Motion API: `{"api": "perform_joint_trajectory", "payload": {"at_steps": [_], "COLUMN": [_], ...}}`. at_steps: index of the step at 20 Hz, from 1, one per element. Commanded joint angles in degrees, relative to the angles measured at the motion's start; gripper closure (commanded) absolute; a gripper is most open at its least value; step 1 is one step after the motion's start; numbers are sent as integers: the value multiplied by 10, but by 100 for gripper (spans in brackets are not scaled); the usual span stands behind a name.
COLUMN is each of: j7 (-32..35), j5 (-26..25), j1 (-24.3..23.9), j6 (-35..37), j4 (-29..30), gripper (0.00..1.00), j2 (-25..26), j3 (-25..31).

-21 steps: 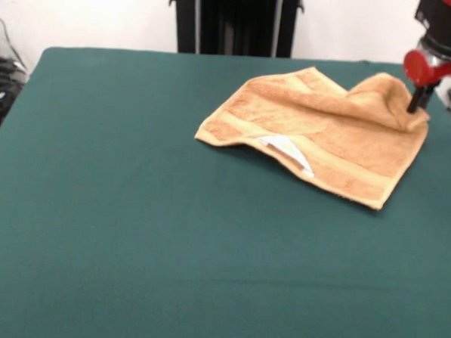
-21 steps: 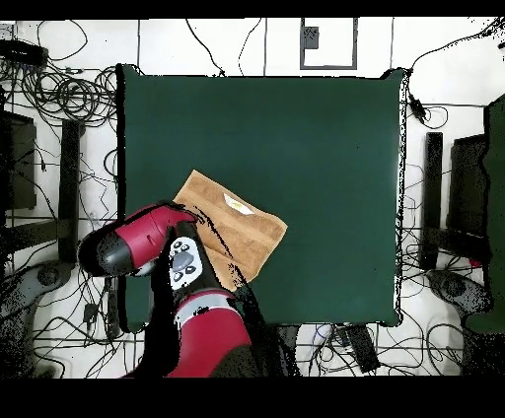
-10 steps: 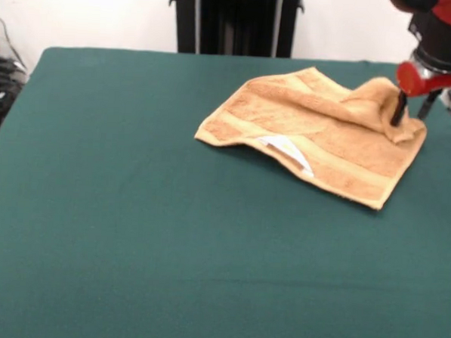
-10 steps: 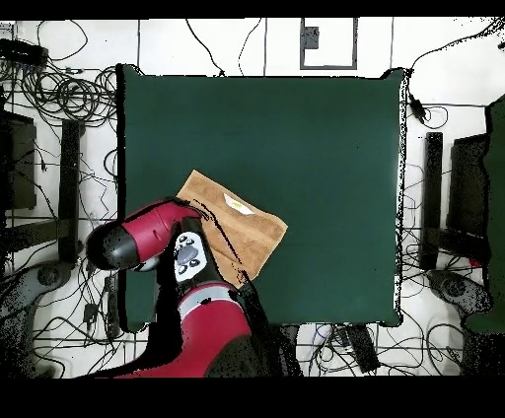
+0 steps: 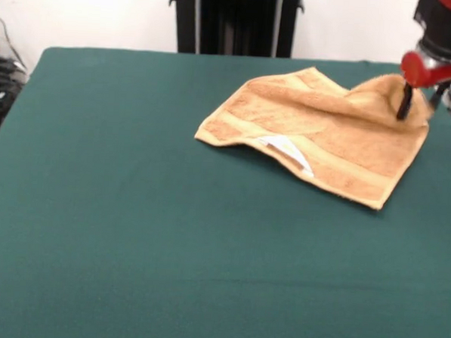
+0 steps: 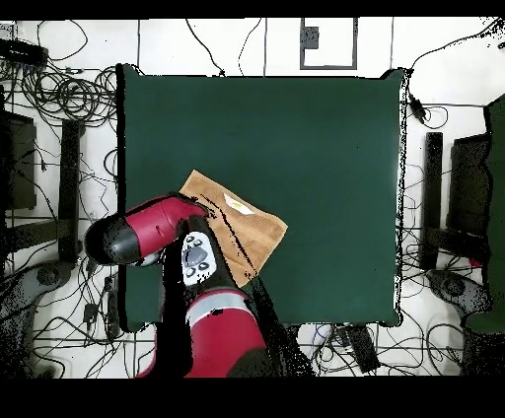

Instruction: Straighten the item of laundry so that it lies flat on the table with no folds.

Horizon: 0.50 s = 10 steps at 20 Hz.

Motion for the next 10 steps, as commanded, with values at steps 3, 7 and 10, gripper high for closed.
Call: {"api": "perform_joint_trajectory", "payload": {"at_steps": [3, 7, 10], "j7": [-4, -23, -36], "j5": [86, 93, 89], "j1": [-60, -68, -69], "j6": [97, 130, 170], "j4": [75, 73, 57], "gripper": [0, 0, 0], "j2": [-125, -153, -175], "j3": [78, 81, 71]}}
